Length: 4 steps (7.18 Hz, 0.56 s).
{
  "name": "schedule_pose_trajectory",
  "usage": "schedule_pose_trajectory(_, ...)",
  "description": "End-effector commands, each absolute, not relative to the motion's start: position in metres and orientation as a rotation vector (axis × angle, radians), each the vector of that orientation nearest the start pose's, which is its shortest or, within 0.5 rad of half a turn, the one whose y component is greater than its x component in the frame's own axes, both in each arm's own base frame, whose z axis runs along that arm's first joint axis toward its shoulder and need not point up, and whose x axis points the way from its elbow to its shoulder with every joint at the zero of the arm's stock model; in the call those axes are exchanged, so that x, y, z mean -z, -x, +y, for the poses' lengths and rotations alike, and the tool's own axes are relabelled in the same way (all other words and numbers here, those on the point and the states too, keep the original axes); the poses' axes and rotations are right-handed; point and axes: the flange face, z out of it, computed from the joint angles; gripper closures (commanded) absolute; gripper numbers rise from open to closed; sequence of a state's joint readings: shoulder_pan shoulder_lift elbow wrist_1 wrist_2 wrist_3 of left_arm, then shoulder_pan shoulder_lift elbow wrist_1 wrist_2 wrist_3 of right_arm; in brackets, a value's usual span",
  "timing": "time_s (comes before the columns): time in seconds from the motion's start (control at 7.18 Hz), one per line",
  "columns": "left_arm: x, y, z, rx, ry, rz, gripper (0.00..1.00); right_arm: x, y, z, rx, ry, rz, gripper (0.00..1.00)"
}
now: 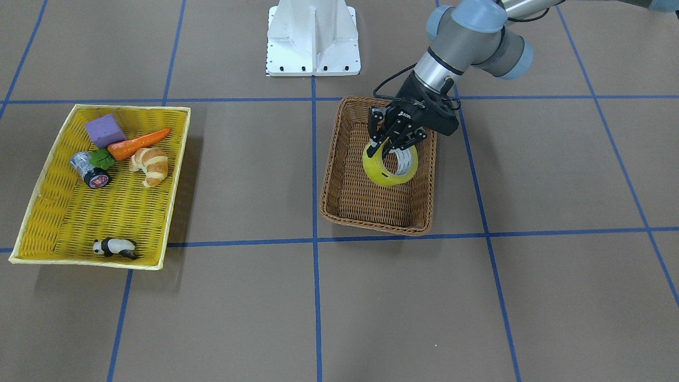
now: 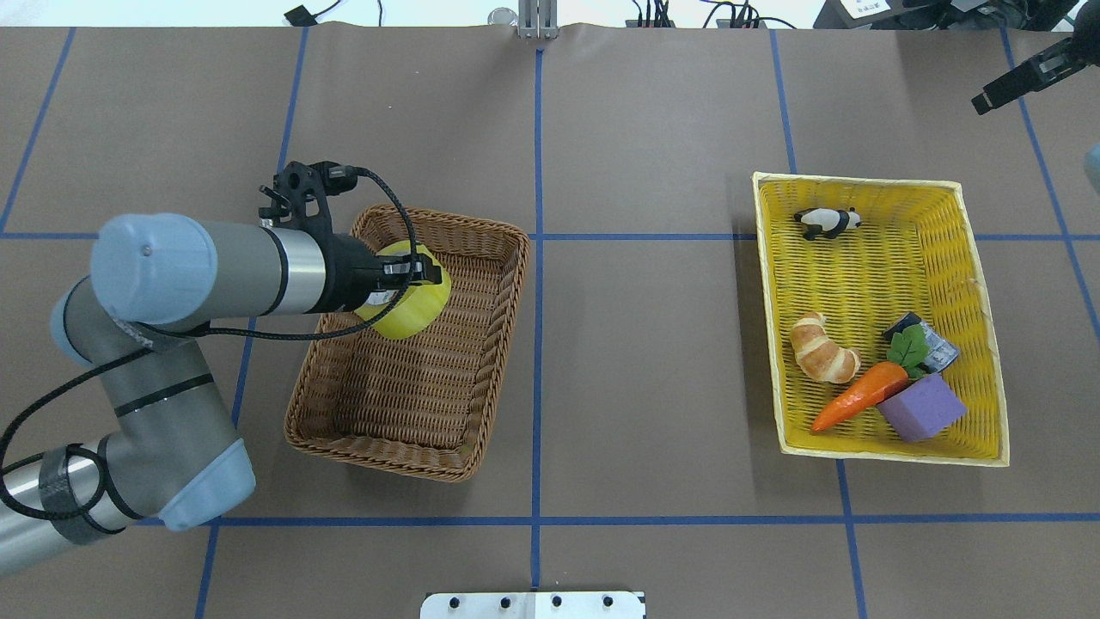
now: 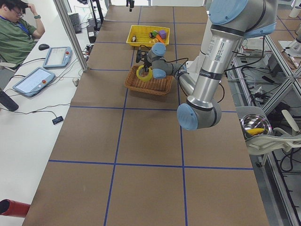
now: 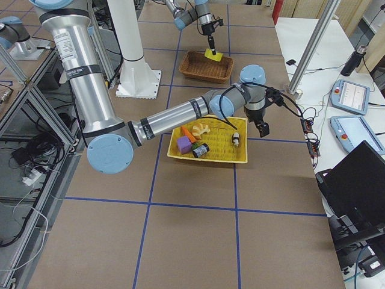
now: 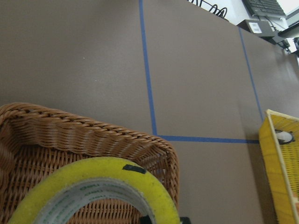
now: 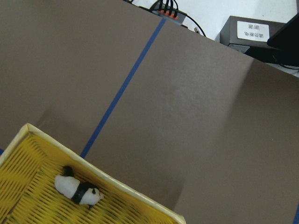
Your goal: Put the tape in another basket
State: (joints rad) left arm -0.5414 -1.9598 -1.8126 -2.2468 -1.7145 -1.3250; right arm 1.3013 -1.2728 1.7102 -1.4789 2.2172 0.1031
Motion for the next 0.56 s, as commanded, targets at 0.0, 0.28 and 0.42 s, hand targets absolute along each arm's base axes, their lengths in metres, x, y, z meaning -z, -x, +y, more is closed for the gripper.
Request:
schedule_pose_trajectory(0.0, -0.263, -0.491, -0.377, 0.105, -0.441, 1.148, 1.0, -0.43, 0.09, -0.592, 0.32, -0.228, -0.687, 0.0)
schedule_pose_trajectory(0.28, -0.258, -0.491, -0.37, 0.1, -0.425, 1.064, 0.27, -0.438, 0.088, -0.586, 0.331, -0.174, -0.68, 0.0)
schedule_pose_trajectory(0.42, -0.248, -0.483, -0.363, 0.107, -0.434, 1.035, 0.02, -0.437, 0.088, -0.584, 0.325, -0.152, -0.684, 0.0)
